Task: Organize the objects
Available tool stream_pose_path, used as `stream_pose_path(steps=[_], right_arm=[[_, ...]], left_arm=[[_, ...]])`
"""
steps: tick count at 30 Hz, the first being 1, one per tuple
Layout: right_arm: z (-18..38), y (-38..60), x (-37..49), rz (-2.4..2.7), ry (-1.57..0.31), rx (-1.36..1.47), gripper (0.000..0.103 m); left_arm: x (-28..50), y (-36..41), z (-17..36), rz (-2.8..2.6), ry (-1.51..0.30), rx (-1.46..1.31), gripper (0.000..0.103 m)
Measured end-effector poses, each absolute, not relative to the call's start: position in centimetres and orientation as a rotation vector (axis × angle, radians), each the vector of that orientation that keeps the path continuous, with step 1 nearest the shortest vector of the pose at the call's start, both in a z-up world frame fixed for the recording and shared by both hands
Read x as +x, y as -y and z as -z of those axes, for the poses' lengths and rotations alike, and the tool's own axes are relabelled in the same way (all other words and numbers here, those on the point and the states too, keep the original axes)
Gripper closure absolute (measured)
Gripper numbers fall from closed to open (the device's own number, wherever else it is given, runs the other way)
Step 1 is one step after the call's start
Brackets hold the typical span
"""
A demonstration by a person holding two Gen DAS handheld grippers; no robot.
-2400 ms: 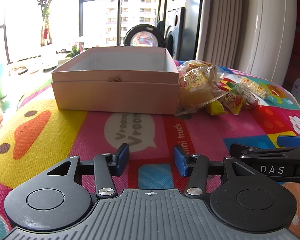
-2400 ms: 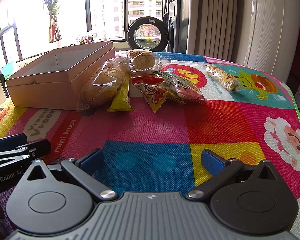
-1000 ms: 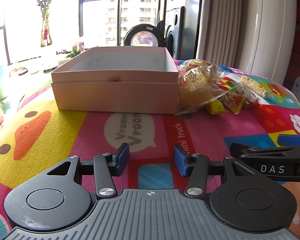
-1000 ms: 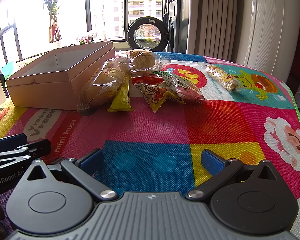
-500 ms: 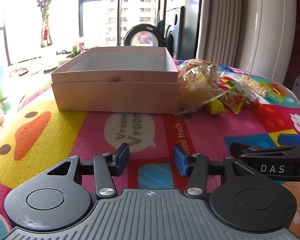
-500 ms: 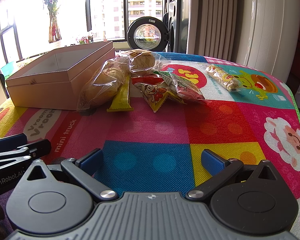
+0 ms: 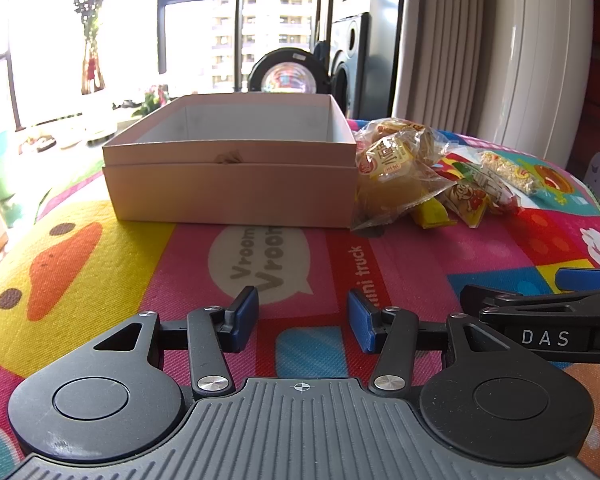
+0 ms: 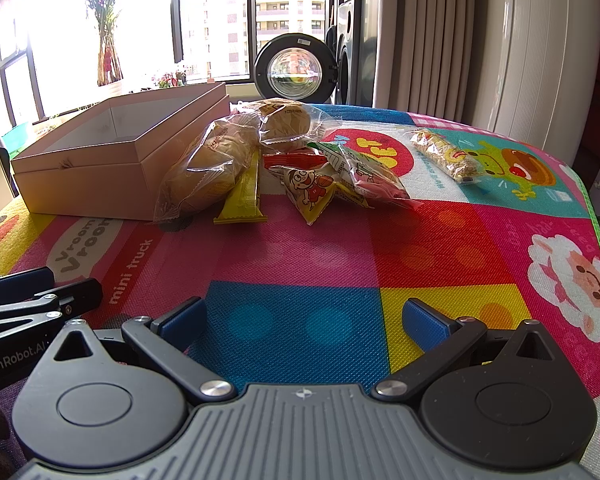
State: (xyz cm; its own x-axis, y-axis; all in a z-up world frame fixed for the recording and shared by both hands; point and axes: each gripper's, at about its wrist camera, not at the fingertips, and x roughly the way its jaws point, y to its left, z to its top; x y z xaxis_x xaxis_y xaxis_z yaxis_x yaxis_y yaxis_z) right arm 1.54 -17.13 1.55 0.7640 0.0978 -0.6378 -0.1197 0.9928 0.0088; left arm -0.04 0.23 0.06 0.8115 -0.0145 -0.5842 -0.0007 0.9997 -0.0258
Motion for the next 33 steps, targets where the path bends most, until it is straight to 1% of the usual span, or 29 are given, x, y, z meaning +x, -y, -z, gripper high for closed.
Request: stream_pose_path(steps=[22,28,33], right_arm=[[-1.72,17.85,1.32,-0.126,-0.692,0.007,0.0],[-1.98,17.49,2.25,-0.145,-0.743,-0.031,0.0],[-1.95,17.57,2.0,-0.159,-0.743,-0.045,0.0]], left_arm=[[0.24,0.25,0.08,0.002,-0.626,-0.018,0.048],[0.21,0.1,0.15,-0.001,-0.626,-0.012,0.048],[0.18,0.21,0.15,-0.007,-0.625,0.003,0.047]])
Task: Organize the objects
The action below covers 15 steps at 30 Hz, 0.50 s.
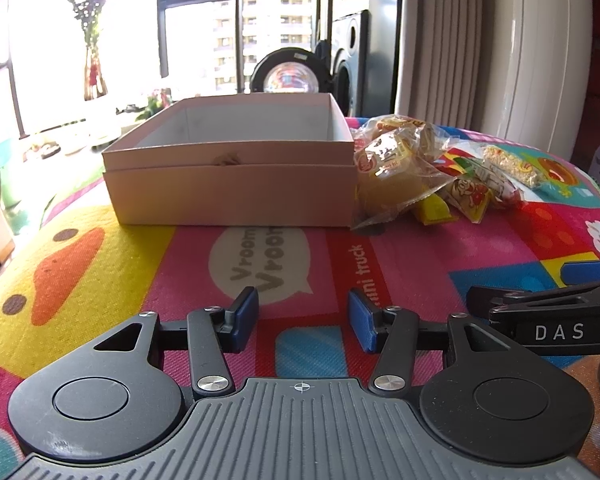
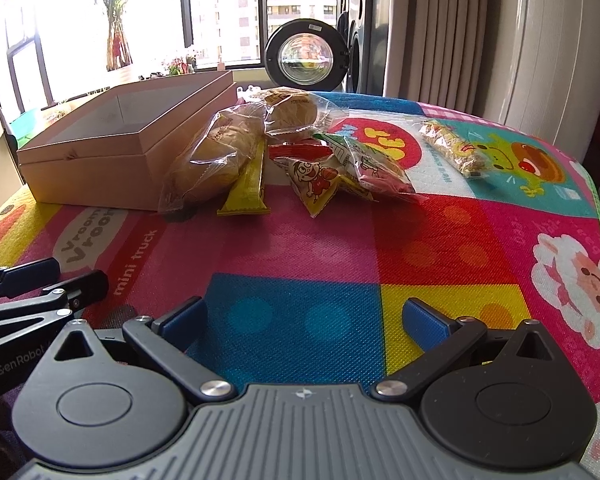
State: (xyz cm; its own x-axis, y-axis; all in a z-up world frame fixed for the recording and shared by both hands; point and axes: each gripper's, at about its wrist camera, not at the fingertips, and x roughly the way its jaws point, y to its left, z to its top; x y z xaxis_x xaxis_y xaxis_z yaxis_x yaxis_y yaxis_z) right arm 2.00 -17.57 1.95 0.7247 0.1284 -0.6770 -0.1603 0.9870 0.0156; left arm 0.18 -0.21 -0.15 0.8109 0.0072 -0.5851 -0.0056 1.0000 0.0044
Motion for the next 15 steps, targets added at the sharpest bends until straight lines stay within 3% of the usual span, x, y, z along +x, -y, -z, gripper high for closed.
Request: stream_pose_path(steps=[15], right_arm=[[-2.6,17.2,2.7,-0.139,-0.821,-0.045,0.0]], left_arm=[[-0.1,-0.6,-0.5,0.004,-0.624,-0.014,0.049]])
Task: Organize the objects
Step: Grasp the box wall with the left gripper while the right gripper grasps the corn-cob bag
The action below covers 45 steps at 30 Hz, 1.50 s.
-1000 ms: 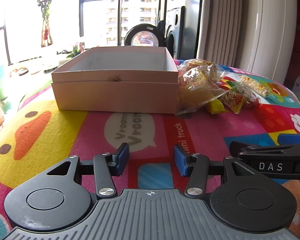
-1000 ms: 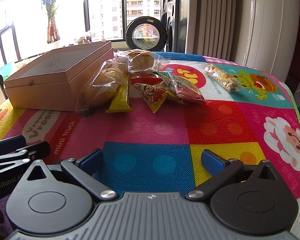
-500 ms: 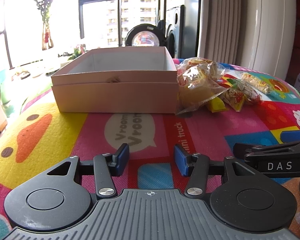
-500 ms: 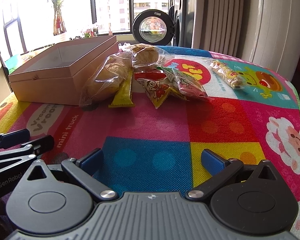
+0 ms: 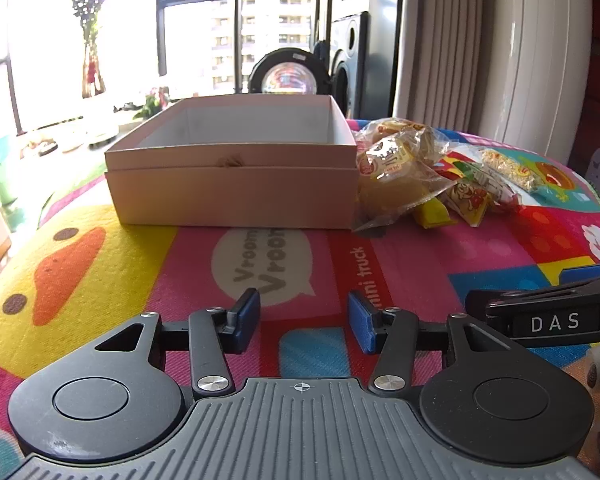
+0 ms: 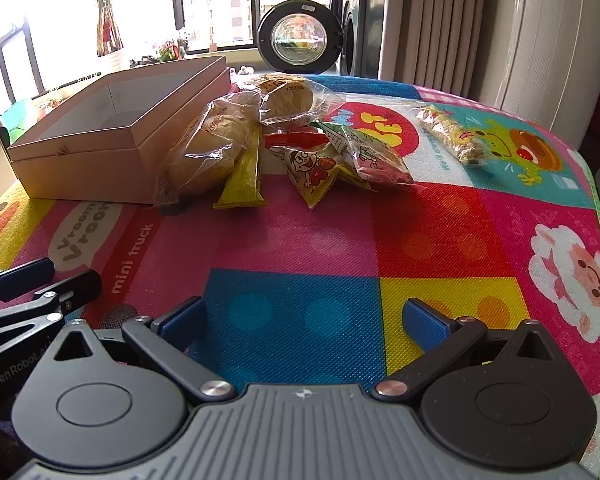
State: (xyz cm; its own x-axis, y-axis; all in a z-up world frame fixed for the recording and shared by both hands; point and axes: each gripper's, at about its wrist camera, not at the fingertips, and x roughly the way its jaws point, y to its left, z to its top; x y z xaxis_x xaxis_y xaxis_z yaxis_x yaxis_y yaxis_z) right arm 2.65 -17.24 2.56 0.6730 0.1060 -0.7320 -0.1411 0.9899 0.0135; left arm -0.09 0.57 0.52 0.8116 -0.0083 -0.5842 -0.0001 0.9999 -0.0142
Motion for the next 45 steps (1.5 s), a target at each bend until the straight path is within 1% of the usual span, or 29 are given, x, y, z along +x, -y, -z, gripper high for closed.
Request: stream_pose_path(steps=[3,5,6,10,12,15,18,23,24,26,27,28,30,37,39,43,45], right_arm=[[-3.2,17.6,2.7,-0.189,-0.864,-0.037,0.0],[-4.2,17.9,2.7,-0.228,-0.893,-0.001,0.0],[-5.0,18.1,2.6,-0.229,-0.879,0.008,0.0],[-9.9,17.9,1.5,-0.186,-0.694,-0.025,0.0],[-12.3,17.7,1.3,-0.186,-0.608,-0.027,0.0],[-14.7,17.6,1.6,-0.204,-0.536,-0.009,0.0],[-15.9,17.5,1.9,-0.21,-0.498,-0.011,0.0],[-15.6,17.5,2.8,-0.209,-0.487,-0.049,0.0],[-15.3,17.5,3.0,-0.207,-0.493,-0.055,0.0],[-14.7,17.8,3.1,-0.202,-0.504,-0.067,0.0],[-14.3,18.0,3.2,-0.199,-0.511,-0.073,0.0],[-13.9,18.1,3.2,-0.196,-0.517,-0.08,0.0],[-12.9,18.5,3.3,-0.182,-0.533,-0.097,0.0],[-10.0,19.3,4.8,-0.115,-0.632,-0.127,0.0],[-10.0,19.2,4.7,-0.116,-0.629,-0.14,0.0],[-11.5,20.0,6.2,-0.06,-0.582,-0.185,0.001],[-12.0,20.9,8.4,-0.032,-0.594,-0.189,0.01]], left_arm=[[-0.4,-1.9,-2.9,0.012,-0.551,-0.008,0.049],[-0.3,-3.4,-5.6,0.025,-0.476,0.007,0.049],[0.0,-4.3,-6.9,0.028,-0.45,0.009,0.049],[3.4,-9.5,-11.2,-0.011,-0.429,-0.036,0.049],[5.4,-11.5,-11.8,-0.056,-0.446,-0.037,0.05],[8.9,-13.9,-11.3,-0.124,-0.503,-0.033,0.051],[12.1,-15.5,-9.6,-0.123,-0.596,-0.047,0.052],[17.0,-15.6,-6.1,-0.071,-0.723,-0.026,0.053],[17.7,-15.5,-5.5,-0.072,-0.739,-0.026,0.057],[18.5,-15.7,-4.5,-0.078,-0.761,-0.035,0.073],[18.8,-15.9,-4.1,-0.087,-0.773,-0.052,0.089],[19.0,-16.0,-3.9,-0.089,-0.79,-0.071,0.092],[18.9,-15.7,-3.7,-0.096,-0.783,-0.077,0.09],[17.0,-14.2,-3.2,-0.072,-0.755,-0.114,0.091],[16.8,-14.4,-2.8,-0.071,-0.748,-0.131,0.093],[16.4,-14.7,-2.7,-0.061,-0.718,-0.159,0.092],[16.3,-14.6,-2.6,-0.06,-0.709,-0.15,0.092]])
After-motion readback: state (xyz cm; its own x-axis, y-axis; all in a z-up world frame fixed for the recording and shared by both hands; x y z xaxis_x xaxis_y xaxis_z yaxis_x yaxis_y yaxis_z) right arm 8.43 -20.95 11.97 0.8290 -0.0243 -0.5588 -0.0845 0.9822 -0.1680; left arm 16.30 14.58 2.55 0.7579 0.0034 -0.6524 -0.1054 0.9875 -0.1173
